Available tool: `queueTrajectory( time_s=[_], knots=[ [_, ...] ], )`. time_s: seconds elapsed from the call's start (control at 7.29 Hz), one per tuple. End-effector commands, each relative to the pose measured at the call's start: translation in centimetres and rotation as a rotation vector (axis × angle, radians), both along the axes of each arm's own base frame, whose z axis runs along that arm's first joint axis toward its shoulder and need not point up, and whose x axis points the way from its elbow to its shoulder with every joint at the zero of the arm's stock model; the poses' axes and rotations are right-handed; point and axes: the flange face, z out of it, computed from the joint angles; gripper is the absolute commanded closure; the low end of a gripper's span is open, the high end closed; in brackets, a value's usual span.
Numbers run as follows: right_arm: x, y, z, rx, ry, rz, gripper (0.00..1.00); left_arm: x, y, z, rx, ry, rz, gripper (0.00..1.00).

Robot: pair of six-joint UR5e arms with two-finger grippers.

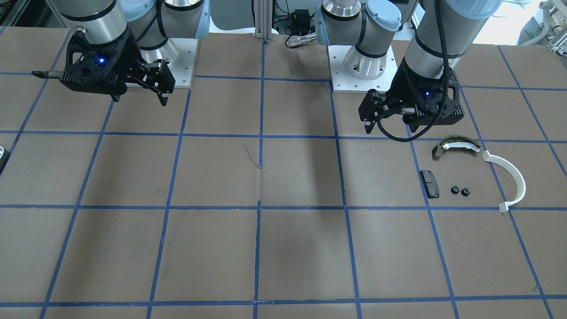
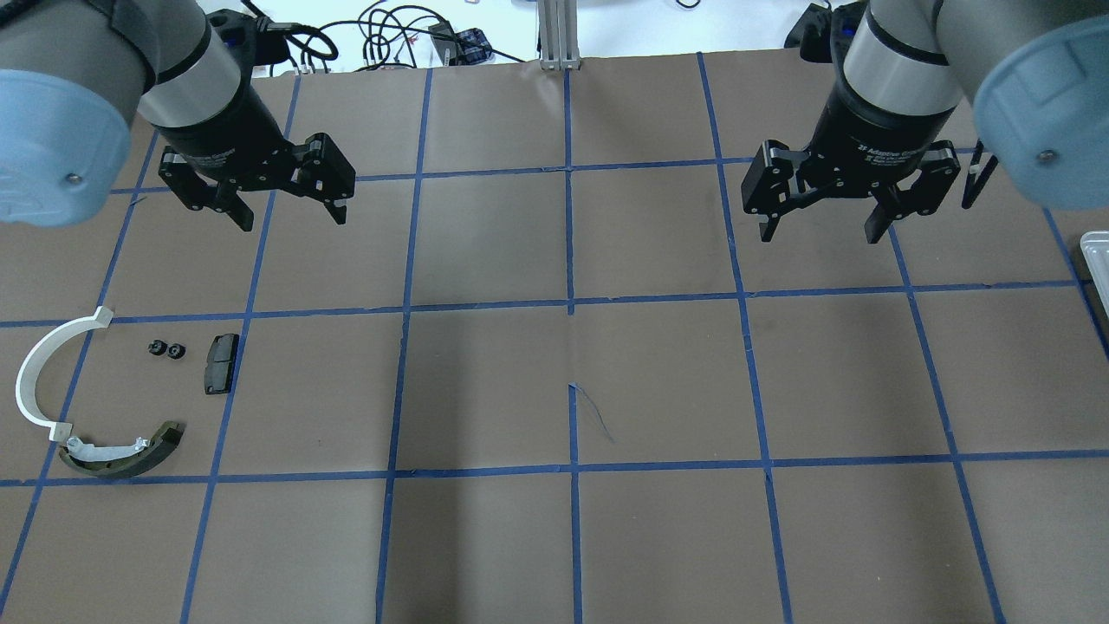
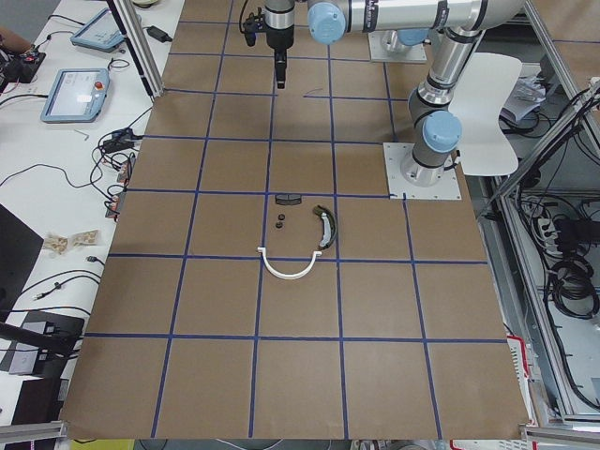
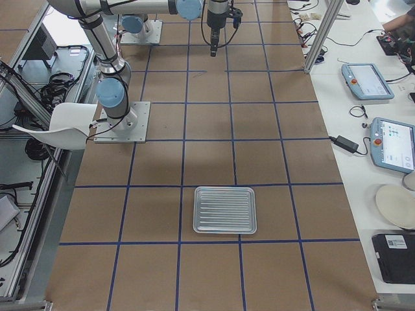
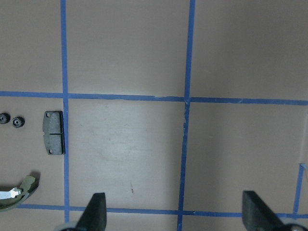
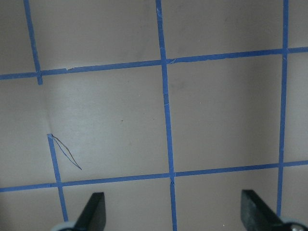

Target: Place bearing gear from tray to pile

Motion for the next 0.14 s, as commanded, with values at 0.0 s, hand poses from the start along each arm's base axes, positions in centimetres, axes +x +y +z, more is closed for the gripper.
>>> queueTrajectory(
  time_s=[0.0],
  knots=[
    [-0.07, -0.03, 0.02, -0.002, 0.001, -0.003, 0.00, -0.33, -0.54, 0.66, -0.012, 0.006, -0.002, 0.00]
  ],
)
